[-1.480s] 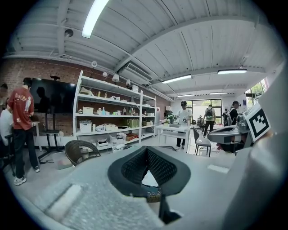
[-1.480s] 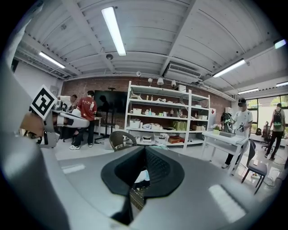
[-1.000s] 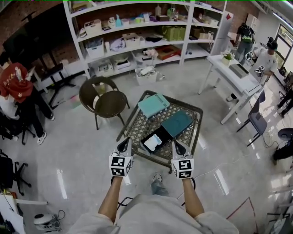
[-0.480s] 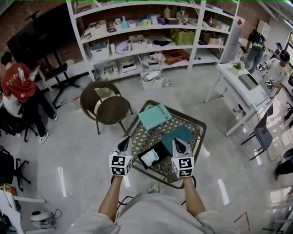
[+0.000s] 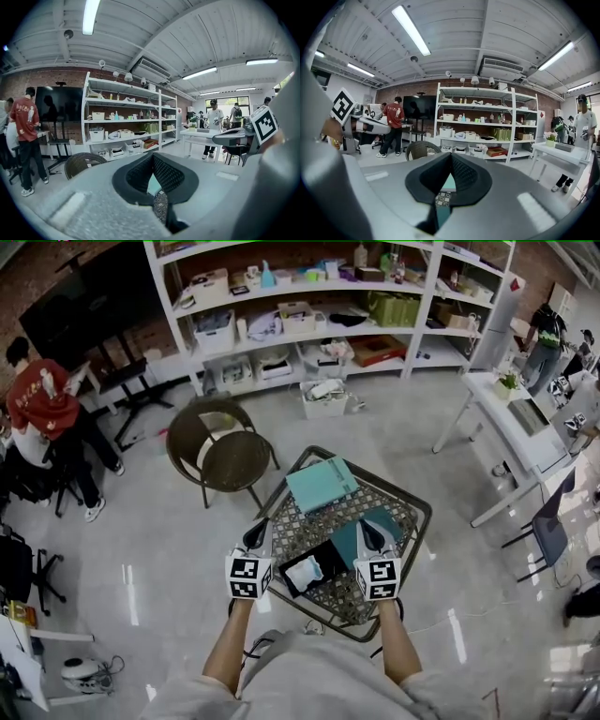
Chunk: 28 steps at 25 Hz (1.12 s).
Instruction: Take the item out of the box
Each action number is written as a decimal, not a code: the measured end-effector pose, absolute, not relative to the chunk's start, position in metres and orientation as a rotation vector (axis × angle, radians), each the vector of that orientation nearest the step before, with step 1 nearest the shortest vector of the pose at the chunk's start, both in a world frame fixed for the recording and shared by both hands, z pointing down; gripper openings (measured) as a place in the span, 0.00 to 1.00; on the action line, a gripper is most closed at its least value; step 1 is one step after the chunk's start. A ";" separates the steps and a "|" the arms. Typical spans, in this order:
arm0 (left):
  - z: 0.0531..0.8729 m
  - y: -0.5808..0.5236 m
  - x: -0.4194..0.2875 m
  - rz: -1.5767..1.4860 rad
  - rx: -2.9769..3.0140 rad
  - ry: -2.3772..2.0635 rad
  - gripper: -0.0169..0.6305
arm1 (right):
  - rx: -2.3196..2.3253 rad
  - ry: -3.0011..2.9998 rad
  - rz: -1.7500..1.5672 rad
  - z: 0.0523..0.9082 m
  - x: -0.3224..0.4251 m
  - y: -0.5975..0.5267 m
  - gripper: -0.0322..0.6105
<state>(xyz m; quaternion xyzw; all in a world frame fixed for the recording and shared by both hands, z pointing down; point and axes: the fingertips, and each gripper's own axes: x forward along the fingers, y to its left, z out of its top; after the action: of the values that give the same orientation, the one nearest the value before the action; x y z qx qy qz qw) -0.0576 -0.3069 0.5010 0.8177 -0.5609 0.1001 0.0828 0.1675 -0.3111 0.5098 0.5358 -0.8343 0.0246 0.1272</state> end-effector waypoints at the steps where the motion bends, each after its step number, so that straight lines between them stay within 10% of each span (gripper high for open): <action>1: 0.505 -0.308 -0.059 0.306 2.433 -1.676 0.04 | 1.553 -2.429 0.080 0.514 0.167 -0.313 0.05; 28: 0.577 -0.316 -0.081 0.415 2.380 -1.496 0.04 | 1.493 -2.298 0.273 0.592 0.131 -0.300 0.05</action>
<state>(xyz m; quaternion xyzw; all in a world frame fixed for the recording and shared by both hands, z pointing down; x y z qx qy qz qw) -0.0806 -0.3158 0.5773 0.8282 -0.5206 0.1443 0.1493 0.1313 -0.2997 0.5923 0.5319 -0.8188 0.0972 0.1929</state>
